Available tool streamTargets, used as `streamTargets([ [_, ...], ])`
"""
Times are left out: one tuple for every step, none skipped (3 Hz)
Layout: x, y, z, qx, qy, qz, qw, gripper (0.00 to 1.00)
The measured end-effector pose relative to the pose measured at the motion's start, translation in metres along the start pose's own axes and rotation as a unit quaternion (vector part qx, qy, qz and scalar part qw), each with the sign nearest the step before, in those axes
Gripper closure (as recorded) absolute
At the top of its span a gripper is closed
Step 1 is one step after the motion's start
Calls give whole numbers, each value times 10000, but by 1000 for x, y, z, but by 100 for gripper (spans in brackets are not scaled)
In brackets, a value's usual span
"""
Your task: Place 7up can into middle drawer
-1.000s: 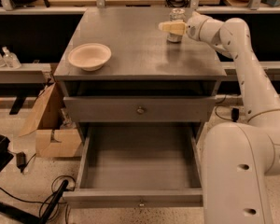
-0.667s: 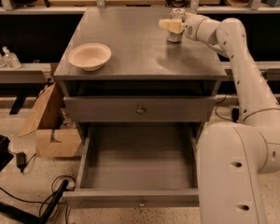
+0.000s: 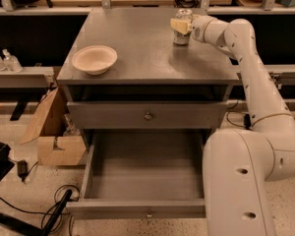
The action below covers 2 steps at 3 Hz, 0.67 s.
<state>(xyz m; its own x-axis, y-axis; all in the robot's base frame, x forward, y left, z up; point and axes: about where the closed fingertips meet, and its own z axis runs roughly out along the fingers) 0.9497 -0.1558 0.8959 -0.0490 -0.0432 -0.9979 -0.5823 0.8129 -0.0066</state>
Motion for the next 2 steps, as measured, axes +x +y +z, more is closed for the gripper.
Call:
streamTargets([
  [2,4,4,-29,9,7,10000,100],
  [2,4,4,-31,10,8,10000,100],
])
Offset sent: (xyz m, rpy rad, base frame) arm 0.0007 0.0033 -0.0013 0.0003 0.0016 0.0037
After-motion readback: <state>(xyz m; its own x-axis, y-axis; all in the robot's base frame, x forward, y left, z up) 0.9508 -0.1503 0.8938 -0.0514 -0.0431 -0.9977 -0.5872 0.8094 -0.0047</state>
